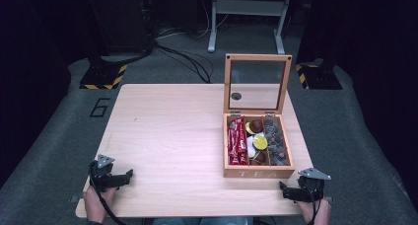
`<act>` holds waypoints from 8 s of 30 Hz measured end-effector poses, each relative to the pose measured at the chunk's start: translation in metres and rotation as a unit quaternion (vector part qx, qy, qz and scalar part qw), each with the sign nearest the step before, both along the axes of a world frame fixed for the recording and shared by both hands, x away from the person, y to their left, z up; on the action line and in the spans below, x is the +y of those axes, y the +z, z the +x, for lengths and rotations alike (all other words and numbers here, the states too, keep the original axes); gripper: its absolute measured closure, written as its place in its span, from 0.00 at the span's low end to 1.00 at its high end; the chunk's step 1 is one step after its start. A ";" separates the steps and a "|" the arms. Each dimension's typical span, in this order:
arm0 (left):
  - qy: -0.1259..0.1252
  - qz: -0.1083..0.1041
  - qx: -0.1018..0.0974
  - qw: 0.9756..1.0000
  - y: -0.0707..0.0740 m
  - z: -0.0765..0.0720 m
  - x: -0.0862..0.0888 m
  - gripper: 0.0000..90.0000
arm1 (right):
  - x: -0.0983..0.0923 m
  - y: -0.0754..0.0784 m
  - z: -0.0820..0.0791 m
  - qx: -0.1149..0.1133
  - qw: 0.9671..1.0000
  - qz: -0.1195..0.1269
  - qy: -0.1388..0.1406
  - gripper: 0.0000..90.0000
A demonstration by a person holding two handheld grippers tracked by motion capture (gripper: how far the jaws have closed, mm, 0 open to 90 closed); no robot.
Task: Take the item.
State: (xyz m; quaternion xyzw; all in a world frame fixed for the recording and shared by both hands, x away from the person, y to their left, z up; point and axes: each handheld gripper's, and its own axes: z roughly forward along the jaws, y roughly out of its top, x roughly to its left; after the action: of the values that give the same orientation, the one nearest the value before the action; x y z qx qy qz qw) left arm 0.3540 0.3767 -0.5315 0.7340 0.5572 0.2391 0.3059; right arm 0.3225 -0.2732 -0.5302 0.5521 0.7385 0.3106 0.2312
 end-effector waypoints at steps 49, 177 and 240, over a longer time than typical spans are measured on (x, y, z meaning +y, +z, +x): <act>0.000 0.000 0.000 1.000 0.000 0.000 0.000 0.01 | 0.031 0.100 0.006 -0.023 0.995 0.015 0.091 0.00; -0.001 0.000 0.000 1.000 0.000 0.000 0.000 0.02 | 0.106 0.109 0.101 -0.035 0.995 -0.009 0.092 0.41; -0.001 0.000 0.000 1.000 0.000 0.000 0.000 0.02 | 0.231 0.128 0.101 -0.071 0.974 0.045 0.212 0.41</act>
State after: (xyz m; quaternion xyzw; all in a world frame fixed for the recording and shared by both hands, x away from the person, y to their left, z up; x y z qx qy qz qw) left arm 0.3537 0.3765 -0.5313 0.7342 0.5569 0.2387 0.3064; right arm 0.4237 -0.0426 -0.4021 0.3692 0.8060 0.4235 0.1865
